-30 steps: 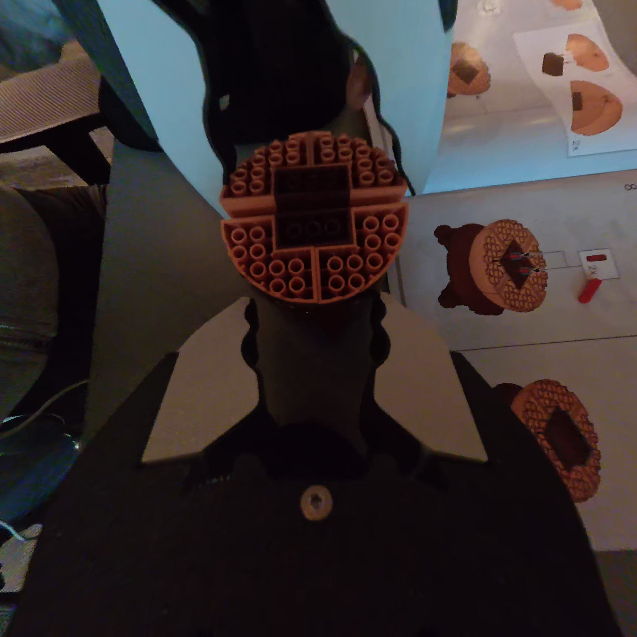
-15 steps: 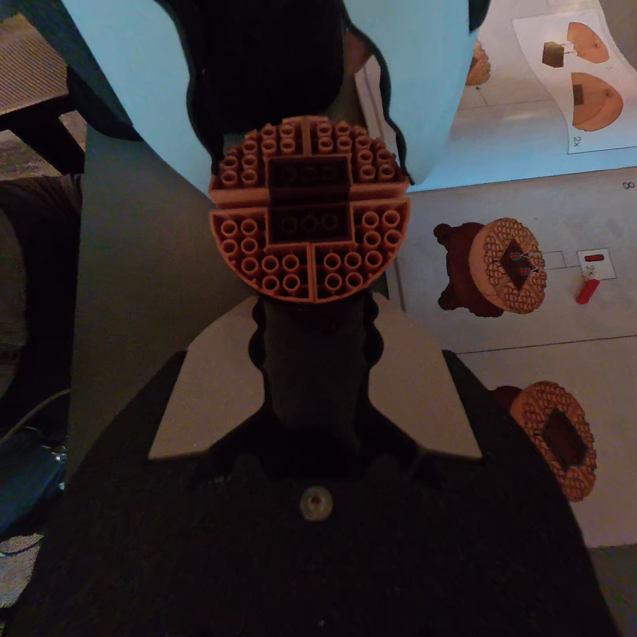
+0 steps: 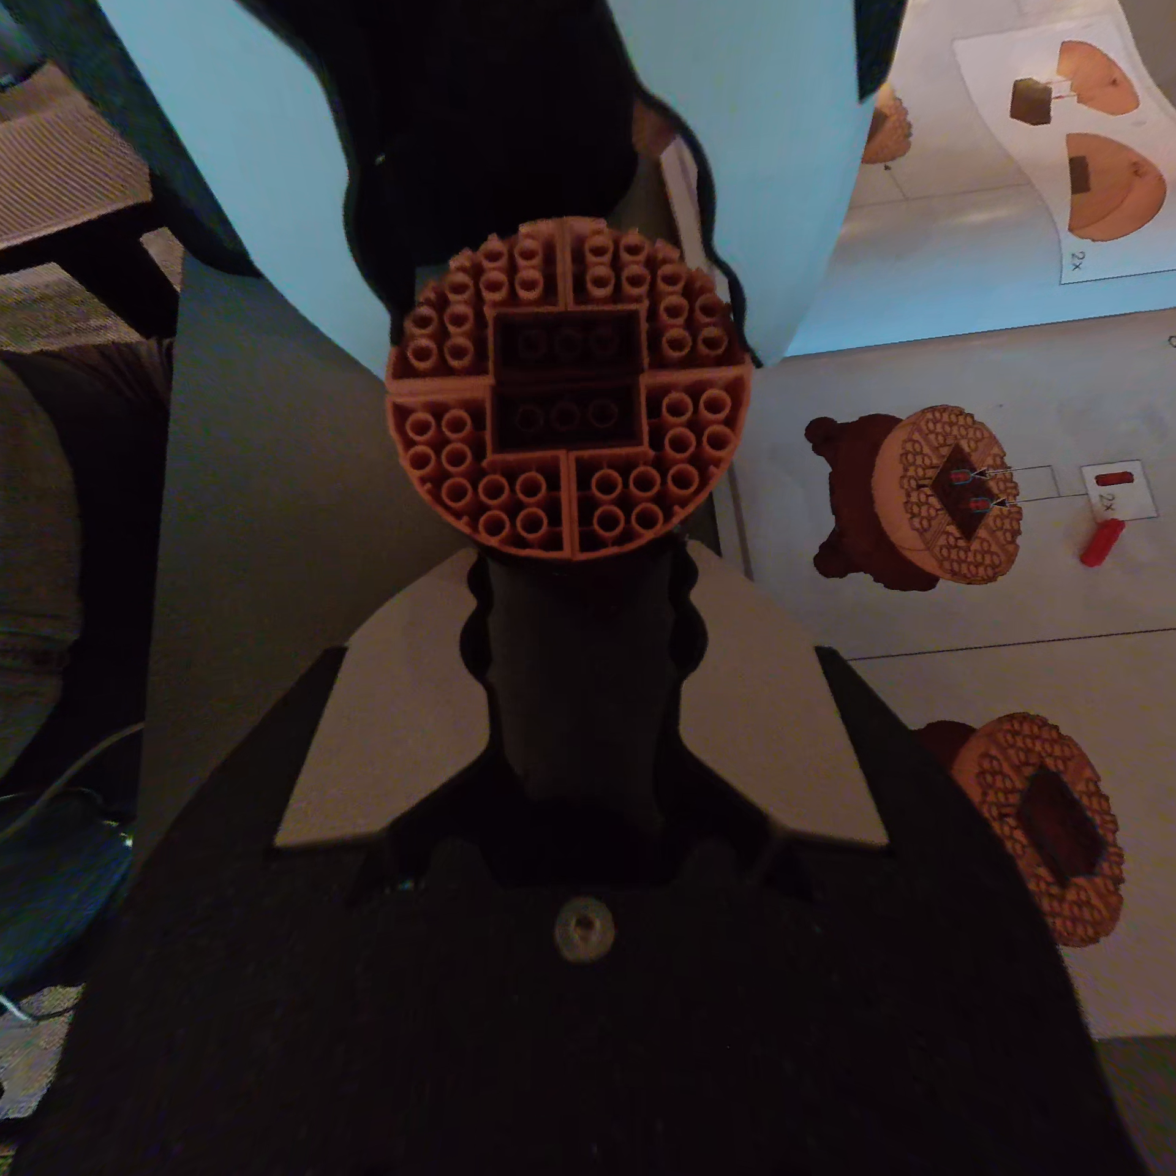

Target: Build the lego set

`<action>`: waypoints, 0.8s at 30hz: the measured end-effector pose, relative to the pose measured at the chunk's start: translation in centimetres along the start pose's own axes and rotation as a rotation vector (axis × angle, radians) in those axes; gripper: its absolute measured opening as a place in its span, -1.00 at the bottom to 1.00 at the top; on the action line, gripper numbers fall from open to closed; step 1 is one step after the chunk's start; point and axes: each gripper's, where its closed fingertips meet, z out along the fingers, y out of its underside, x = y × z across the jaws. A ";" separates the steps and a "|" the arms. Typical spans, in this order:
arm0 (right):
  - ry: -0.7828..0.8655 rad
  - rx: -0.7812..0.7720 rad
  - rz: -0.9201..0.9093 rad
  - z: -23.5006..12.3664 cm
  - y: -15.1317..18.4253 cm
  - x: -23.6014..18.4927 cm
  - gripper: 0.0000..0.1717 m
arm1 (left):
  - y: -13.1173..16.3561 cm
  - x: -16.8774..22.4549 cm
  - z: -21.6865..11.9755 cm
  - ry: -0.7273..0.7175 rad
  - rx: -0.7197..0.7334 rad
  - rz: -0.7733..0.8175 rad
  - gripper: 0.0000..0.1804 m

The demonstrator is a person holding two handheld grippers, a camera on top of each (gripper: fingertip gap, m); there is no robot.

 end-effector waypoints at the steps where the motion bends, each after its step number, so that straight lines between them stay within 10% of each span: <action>1: -0.005 0.002 0.006 0.0 0.0 0.0 -0.38 | 0.1 0.0 0.0 0.001 -0.015 0.001 -0.04; 24: -0.016 -0.008 0.024 0.1 0.0 -0.1 -0.38 | 0.5 0.0 0.1 -0.026 -0.091 0.013 -0.04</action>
